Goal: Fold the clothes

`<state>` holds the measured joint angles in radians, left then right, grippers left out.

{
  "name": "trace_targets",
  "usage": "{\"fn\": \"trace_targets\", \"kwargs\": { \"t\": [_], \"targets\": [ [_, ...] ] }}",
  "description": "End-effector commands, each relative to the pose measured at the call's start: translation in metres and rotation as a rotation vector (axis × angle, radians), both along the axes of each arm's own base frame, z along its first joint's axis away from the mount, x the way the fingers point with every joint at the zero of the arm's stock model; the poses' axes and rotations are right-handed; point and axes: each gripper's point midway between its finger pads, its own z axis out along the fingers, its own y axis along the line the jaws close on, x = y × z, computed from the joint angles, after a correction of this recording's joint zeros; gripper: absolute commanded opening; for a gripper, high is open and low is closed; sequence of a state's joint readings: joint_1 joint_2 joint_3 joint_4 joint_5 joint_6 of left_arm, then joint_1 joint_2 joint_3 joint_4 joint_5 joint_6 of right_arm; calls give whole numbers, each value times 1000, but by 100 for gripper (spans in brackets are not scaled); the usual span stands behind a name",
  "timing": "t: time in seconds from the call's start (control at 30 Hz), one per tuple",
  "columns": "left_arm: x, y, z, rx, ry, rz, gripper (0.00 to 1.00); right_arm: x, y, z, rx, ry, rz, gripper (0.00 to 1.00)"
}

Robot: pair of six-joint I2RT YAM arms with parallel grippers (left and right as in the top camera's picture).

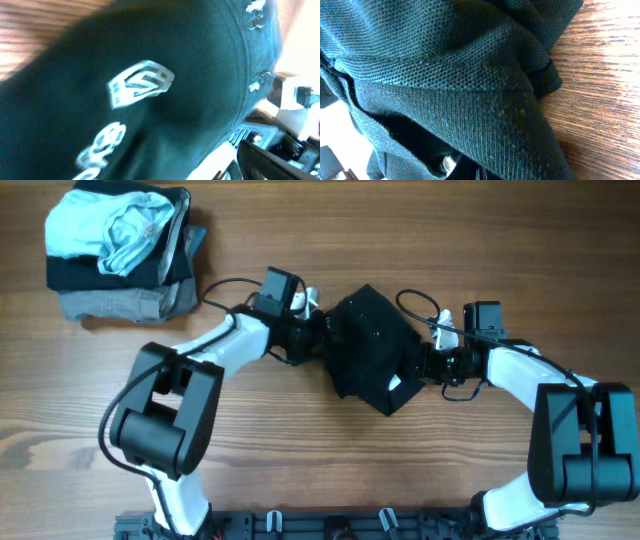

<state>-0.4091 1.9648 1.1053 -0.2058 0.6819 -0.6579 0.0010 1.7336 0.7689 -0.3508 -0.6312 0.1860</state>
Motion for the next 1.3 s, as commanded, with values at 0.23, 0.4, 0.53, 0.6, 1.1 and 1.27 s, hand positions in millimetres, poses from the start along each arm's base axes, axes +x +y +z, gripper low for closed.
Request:
{"fn": "trace_targets", "kwargs": {
  "t": [0.23, 0.4, 0.53, 0.6, 1.1, 1.27],
  "targets": [
    [-7, -21, -50, 121, -48, 62, 41, 1, 2, 0, 9, 9, -2, 4],
    [-10, -24, -41, 88, -136, -75, 9, -8, 6, 16, 43, 21, 6, 4],
    [4, -4, 12, 50, -148, -109, 4, -14, 6, 67, 39, -90, 18, 4],
    [27, 17, 68, 25, -216, -76, 4, -13, 6, 93, 40, -176, 17, 4],
    [190, 399, 231, 161, -738, 792, 4, -14, 6, 136, 65, -281, -41, 4],
    [187, 458, 128, 230, -503, 913, 100, -16, 4, 133, 54, -261, -50, 4]
  ]
}}
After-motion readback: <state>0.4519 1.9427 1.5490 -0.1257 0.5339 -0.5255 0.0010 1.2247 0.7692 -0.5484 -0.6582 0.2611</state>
